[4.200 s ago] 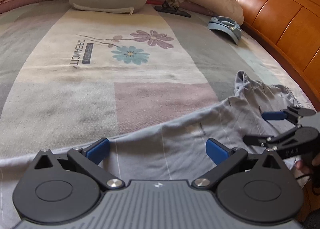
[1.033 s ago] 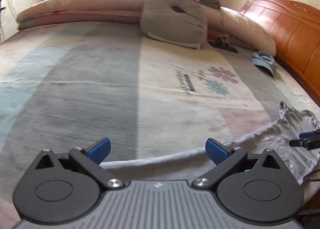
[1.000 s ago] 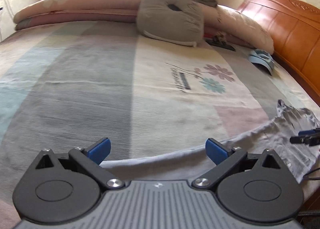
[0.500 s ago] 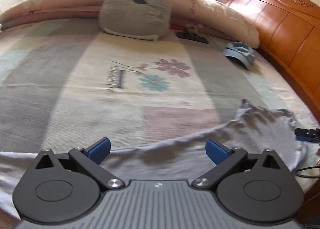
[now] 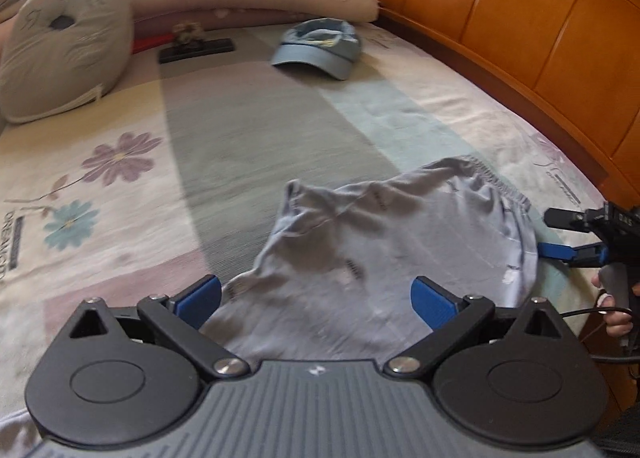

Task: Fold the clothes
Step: 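Roll the right gripper and close it on the elastic waistband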

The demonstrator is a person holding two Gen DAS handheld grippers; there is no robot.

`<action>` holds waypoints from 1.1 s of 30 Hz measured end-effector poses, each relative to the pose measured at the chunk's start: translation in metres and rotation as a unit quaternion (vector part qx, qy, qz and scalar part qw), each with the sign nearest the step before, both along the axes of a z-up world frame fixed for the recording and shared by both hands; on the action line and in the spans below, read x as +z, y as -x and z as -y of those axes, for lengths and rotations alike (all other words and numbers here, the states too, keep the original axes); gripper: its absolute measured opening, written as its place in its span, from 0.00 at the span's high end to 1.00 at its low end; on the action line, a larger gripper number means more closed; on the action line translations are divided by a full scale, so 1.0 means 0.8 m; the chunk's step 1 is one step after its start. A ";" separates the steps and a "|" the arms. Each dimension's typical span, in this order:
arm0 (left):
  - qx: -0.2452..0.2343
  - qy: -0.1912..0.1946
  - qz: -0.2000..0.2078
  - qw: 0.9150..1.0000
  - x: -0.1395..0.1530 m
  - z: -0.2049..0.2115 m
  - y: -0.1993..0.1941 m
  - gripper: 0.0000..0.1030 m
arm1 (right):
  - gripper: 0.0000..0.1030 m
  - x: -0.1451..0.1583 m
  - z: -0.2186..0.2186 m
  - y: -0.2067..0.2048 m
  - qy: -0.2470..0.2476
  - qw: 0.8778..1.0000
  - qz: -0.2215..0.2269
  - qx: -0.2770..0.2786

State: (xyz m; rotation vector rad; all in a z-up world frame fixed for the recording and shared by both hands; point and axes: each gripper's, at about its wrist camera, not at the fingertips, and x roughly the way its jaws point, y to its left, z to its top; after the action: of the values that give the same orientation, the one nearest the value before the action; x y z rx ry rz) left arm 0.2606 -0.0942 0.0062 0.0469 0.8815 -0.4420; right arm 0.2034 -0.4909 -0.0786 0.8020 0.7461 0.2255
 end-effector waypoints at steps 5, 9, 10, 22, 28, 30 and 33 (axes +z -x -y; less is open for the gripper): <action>0.000 0.002 -0.010 1.000 -0.005 0.014 -0.002 0.02 | 0.00 -0.010 0.004 -0.028 -0.019 1.000 0.005 0.004; 0.006 0.005 -0.019 1.000 -0.010 0.016 -0.002 0.02 | 0.00 -0.013 0.011 -0.061 -0.045 0.999 0.003 -0.006; 0.007 0.004 -0.019 1.000 -0.010 0.015 -0.001 0.02 | 0.00 -0.013 0.012 -0.068 -0.048 0.999 0.000 -0.008; 0.026 0.021 -0.013 0.999 -0.009 -0.004 0.003 0.02 | 0.00 -0.014 0.009 -0.099 -0.036 0.998 0.040 0.020; 0.036 0.029 -0.020 0.999 -0.014 -0.021 0.005 0.02 | 0.00 -0.016 -0.010 -0.077 0.010 0.996 0.077 0.053; 0.040 0.031 -0.024 0.998 -0.017 -0.026 0.004 0.02 | 0.00 -0.015 -0.006 -0.093 0.008 0.995 0.079 0.064; 0.034 0.034 -0.020 0.999 -0.016 -0.025 0.005 0.02 | 0.00 -0.016 0.004 -0.121 -0.015 0.995 0.069 0.065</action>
State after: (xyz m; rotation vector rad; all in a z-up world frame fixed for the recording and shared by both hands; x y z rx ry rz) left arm 0.2566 -0.0741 -0.0069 -0.0536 0.9037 -0.4103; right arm 0.3001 -0.4937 -0.0912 0.7580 0.6652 0.4056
